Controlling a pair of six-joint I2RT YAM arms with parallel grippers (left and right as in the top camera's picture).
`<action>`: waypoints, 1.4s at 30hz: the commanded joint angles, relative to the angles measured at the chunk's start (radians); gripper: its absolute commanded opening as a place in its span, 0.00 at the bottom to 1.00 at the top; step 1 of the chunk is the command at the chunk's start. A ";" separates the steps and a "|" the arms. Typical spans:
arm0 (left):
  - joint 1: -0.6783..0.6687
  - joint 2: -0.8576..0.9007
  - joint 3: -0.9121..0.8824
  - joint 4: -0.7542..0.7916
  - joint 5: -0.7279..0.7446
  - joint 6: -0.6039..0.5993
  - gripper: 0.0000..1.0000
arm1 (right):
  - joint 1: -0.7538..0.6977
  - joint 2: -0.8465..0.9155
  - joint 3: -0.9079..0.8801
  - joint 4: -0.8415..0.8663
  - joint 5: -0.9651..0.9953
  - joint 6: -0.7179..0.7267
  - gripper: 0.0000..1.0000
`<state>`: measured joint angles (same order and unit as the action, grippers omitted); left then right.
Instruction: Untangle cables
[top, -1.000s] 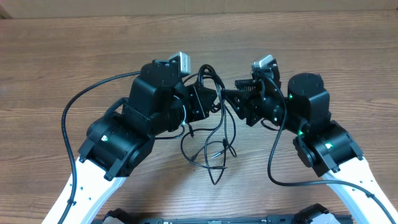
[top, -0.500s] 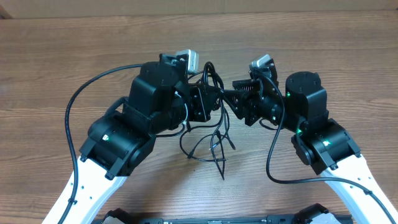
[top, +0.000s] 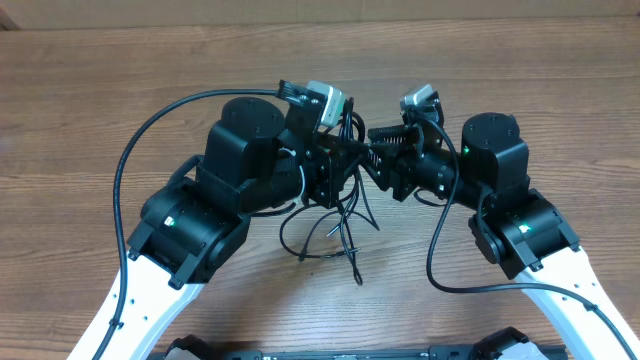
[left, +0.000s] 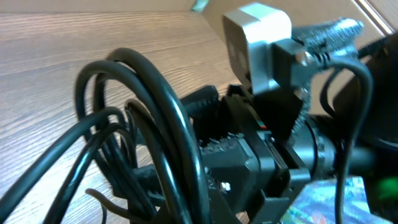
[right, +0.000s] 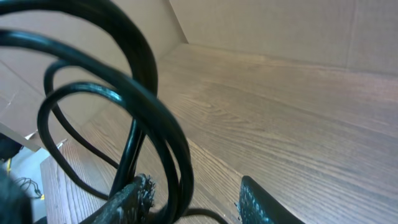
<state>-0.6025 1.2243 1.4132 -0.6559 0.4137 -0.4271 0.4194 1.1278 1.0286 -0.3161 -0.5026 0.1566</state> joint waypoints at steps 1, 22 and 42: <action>-0.014 -0.007 0.009 0.014 0.108 0.091 0.04 | 0.006 0.000 0.023 0.029 -0.048 0.005 0.45; 0.020 -0.021 0.009 -0.027 0.237 0.270 0.04 | -0.099 0.000 0.023 -0.198 0.580 0.267 0.38; 0.113 -0.077 0.009 -0.029 0.237 0.266 0.04 | -0.337 0.000 0.023 -0.357 0.576 0.311 0.38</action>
<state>-0.5011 1.1423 1.4090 -0.6868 0.6323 -0.1795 0.0914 1.1362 1.0523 -0.6750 0.0456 0.4522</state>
